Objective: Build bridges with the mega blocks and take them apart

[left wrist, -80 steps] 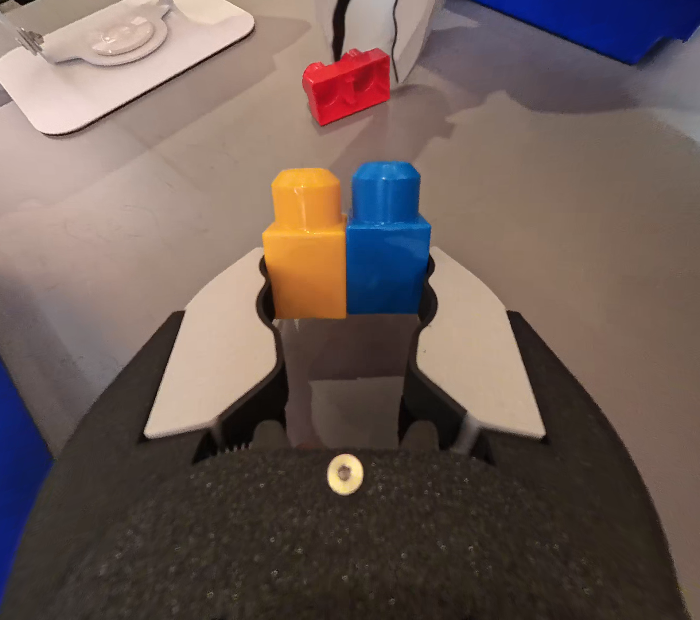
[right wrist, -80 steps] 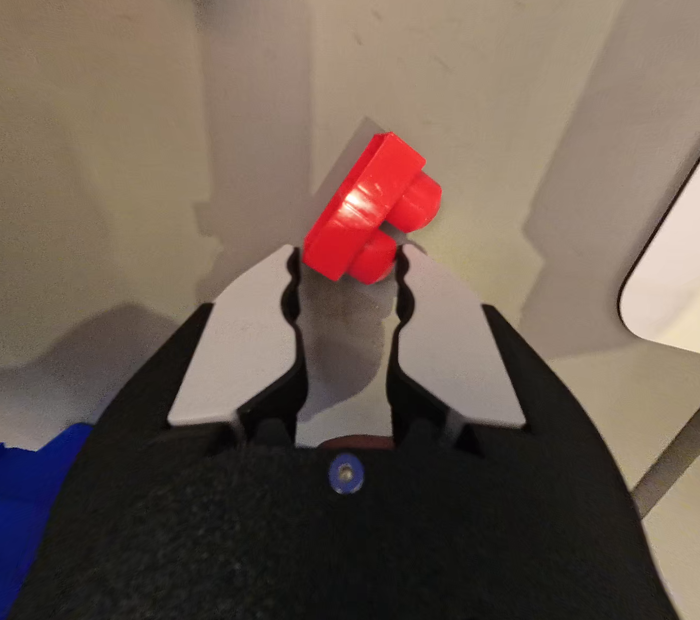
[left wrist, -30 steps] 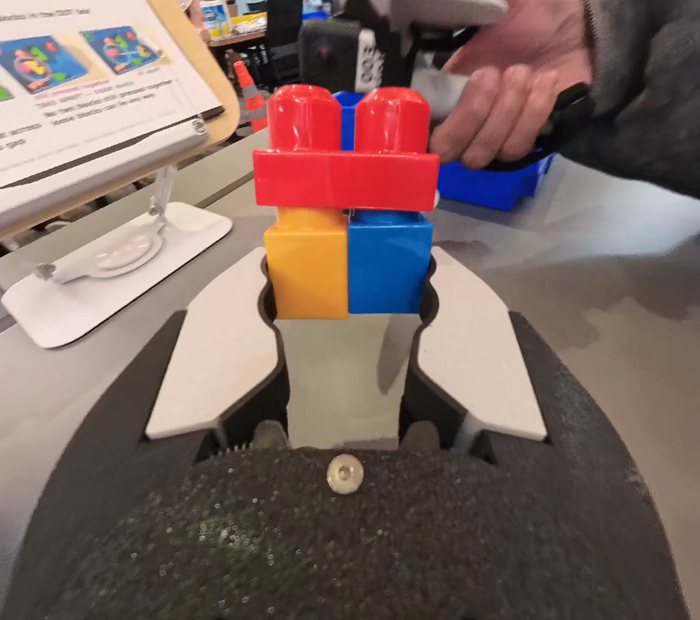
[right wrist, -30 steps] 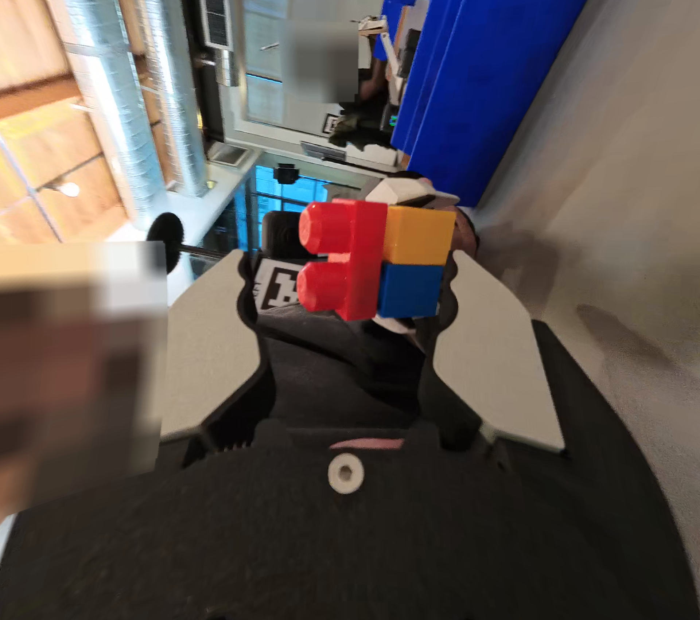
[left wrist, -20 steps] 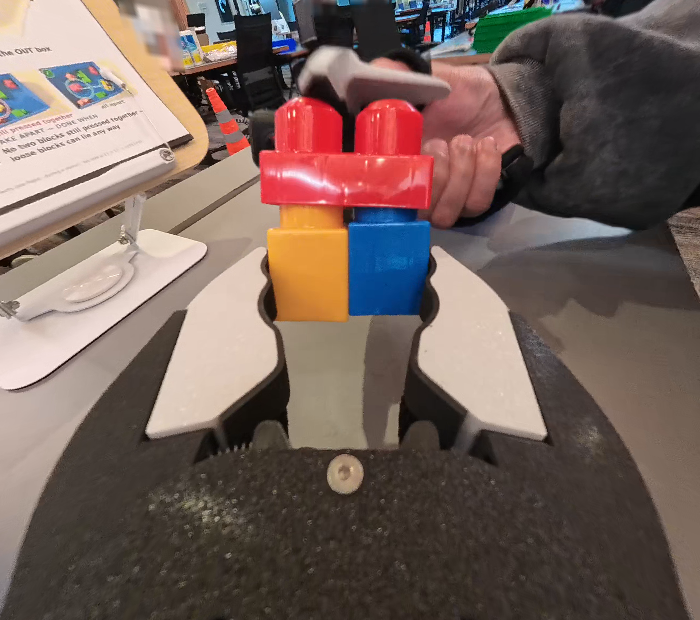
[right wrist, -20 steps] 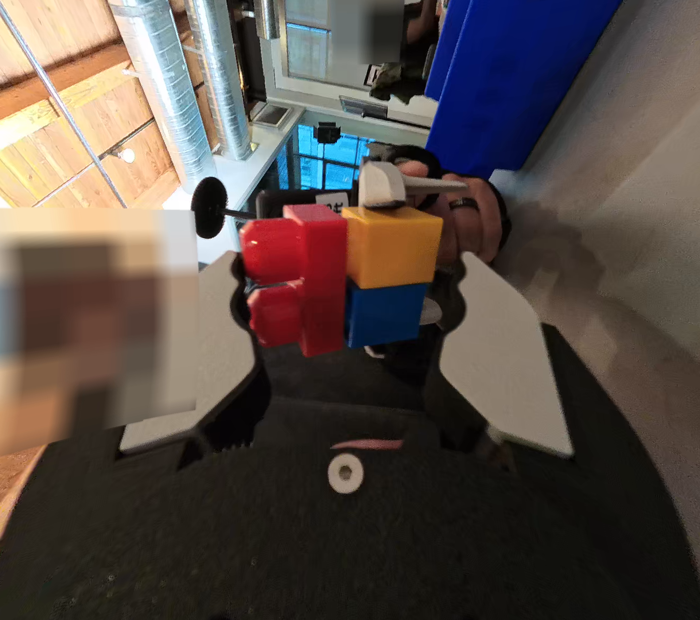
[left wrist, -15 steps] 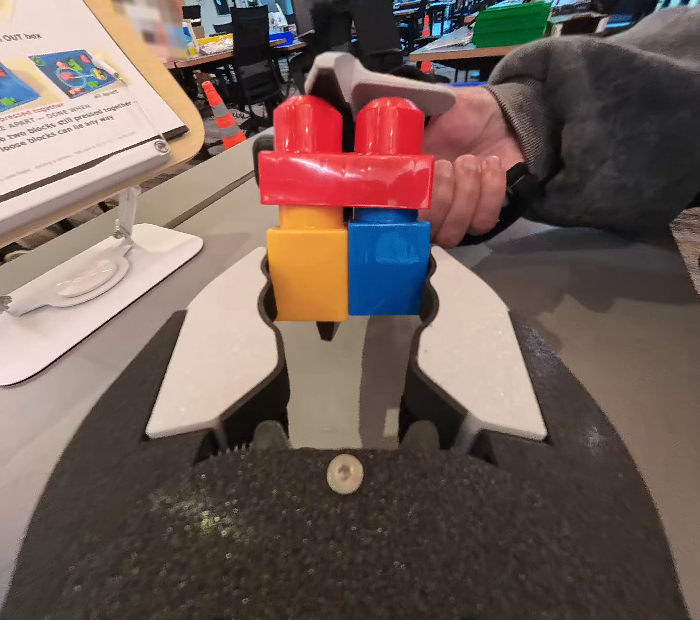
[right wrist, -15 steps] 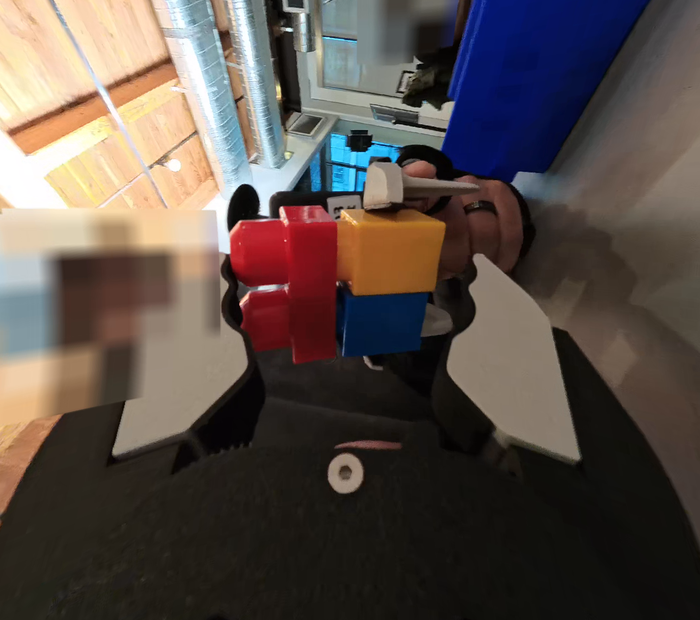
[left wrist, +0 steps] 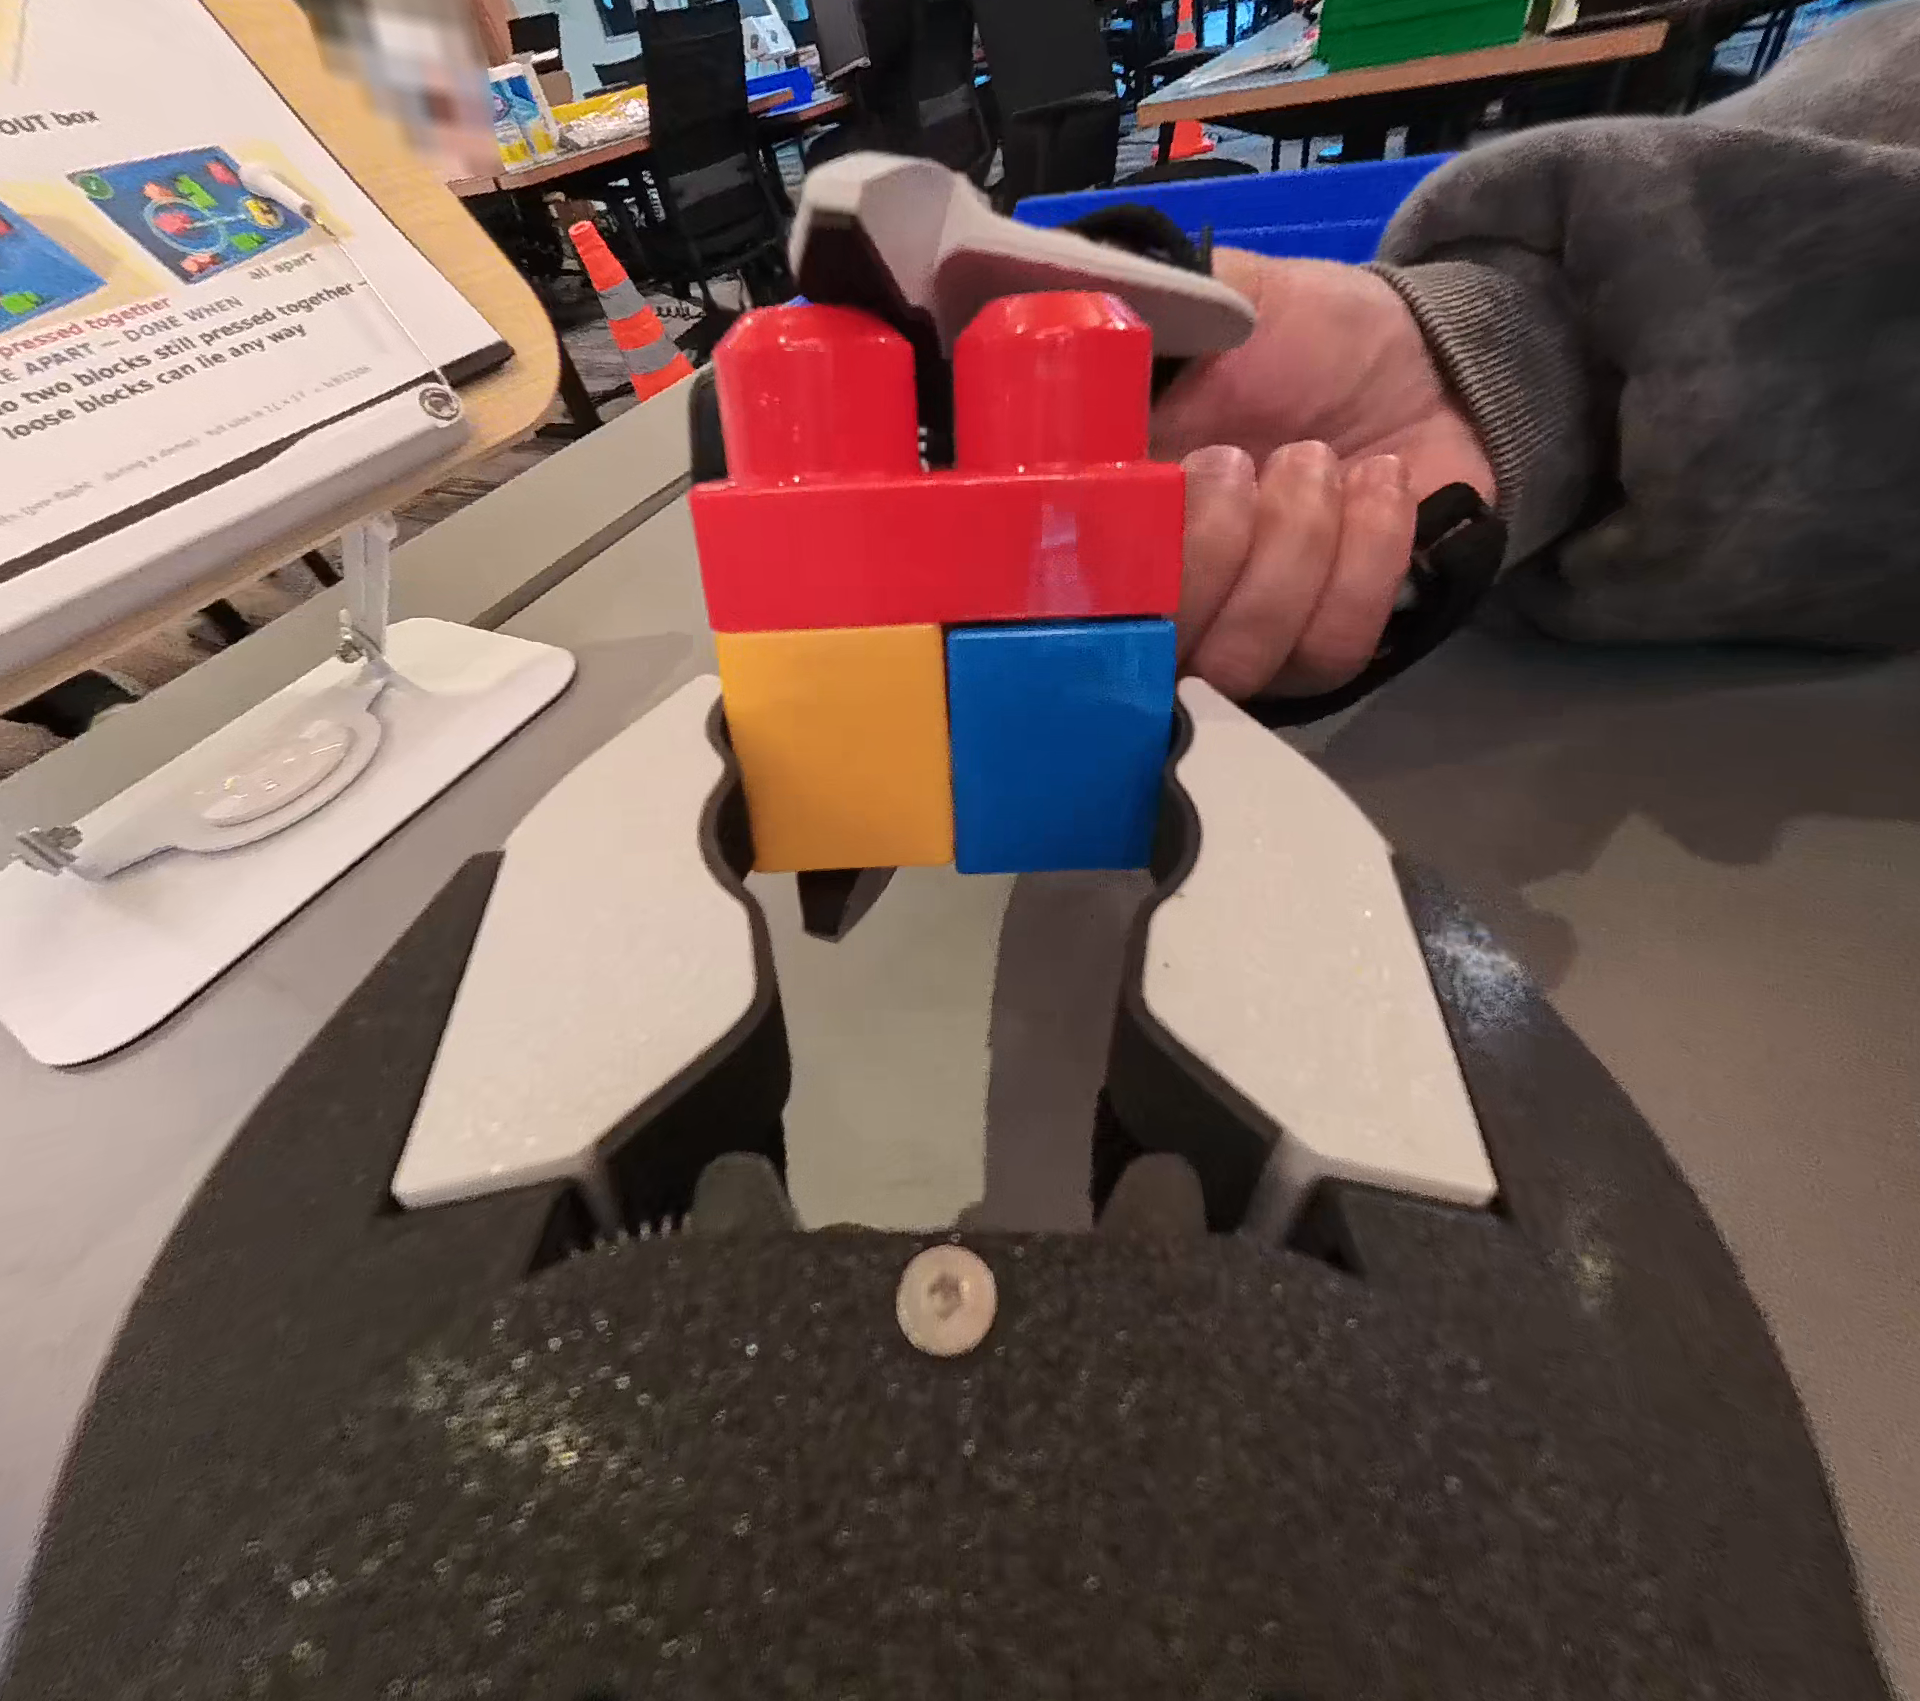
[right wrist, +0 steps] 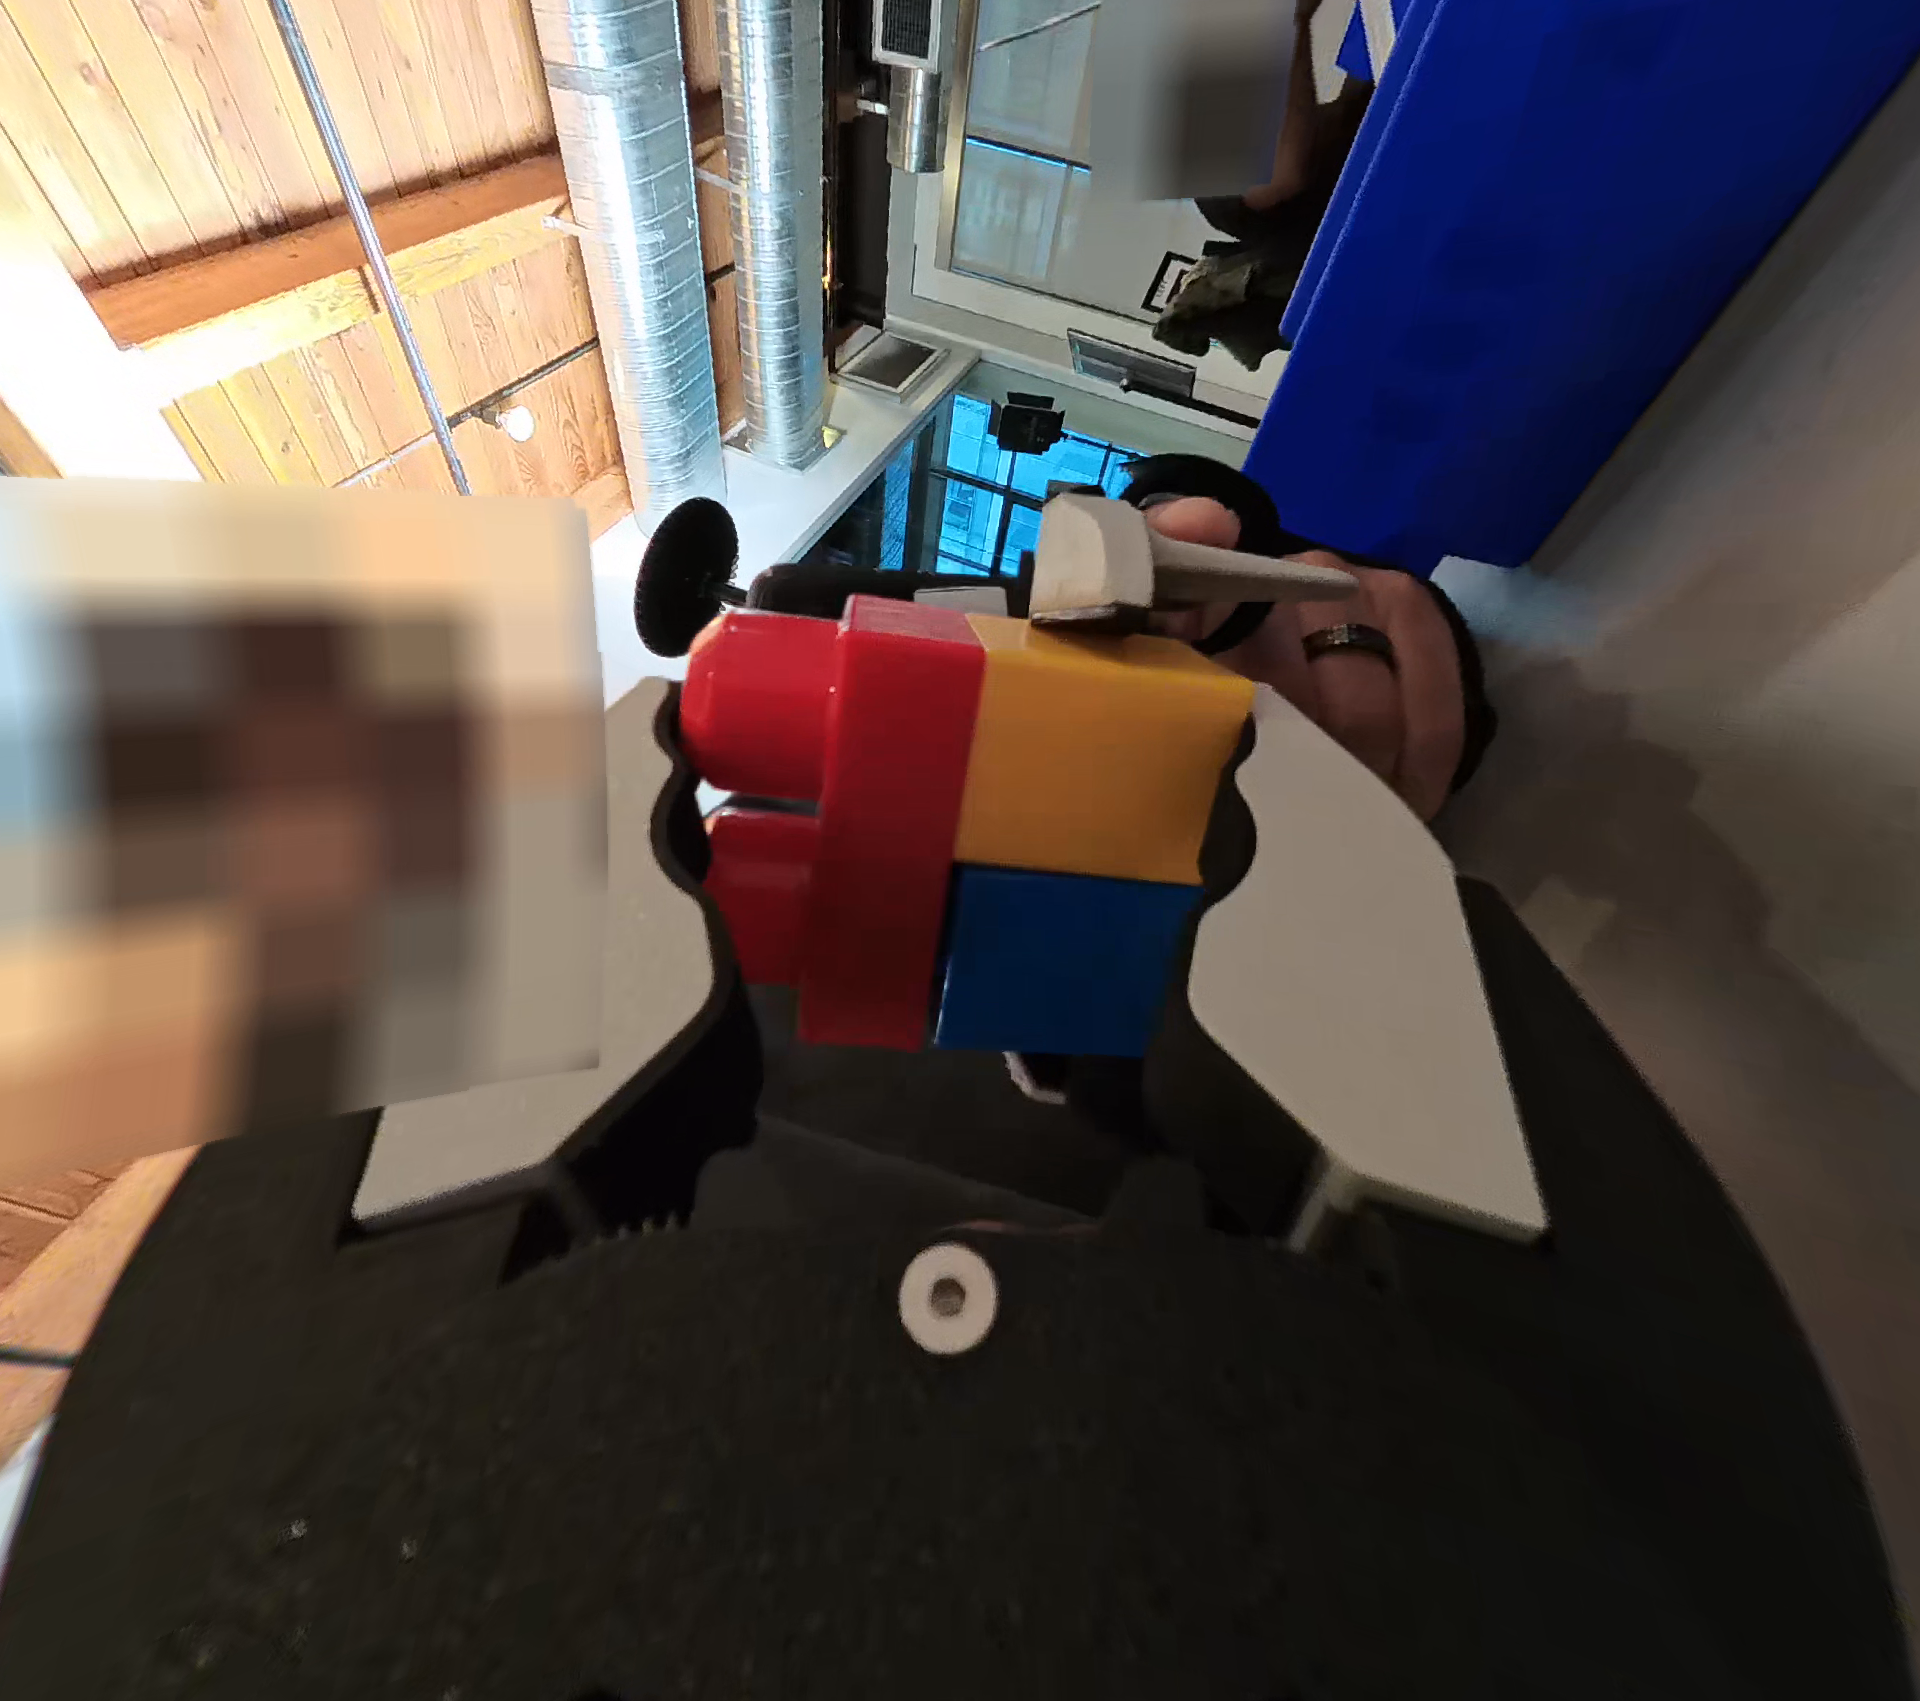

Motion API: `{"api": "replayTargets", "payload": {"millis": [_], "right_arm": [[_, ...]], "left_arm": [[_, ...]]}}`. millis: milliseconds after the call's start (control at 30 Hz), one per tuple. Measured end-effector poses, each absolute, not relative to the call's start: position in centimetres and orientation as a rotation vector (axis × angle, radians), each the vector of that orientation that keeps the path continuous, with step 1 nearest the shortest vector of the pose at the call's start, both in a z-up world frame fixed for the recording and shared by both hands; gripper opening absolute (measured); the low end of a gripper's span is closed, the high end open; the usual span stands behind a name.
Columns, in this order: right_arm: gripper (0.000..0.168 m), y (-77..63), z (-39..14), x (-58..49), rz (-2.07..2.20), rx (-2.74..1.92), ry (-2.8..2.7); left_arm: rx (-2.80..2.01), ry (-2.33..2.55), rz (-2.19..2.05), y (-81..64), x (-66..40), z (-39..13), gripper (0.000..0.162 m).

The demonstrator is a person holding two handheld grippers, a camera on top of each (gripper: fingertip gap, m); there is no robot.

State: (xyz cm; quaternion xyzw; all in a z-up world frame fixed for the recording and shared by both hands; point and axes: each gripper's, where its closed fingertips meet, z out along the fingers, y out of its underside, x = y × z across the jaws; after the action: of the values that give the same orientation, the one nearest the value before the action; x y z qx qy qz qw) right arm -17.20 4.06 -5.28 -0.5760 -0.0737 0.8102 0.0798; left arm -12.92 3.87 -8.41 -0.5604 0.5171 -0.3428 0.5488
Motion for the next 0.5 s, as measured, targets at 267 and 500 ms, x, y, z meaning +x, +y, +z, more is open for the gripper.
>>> {"api": "replayTargets", "payload": {"millis": [267,500], "right_arm": [[0.097,3.8,-5.5,-17.1,2.415,-1.786,-0.243],[0.110,3.6,-6.3,-16.3,2.402,-1.821,-0.201]], "left_arm": [[-1.337,1.230,-0.806,3.8,-12.8,-8.6,0.075],[-1.328,1.215,-0.771,4.2,-13.2,-8.2,0.075]]}}
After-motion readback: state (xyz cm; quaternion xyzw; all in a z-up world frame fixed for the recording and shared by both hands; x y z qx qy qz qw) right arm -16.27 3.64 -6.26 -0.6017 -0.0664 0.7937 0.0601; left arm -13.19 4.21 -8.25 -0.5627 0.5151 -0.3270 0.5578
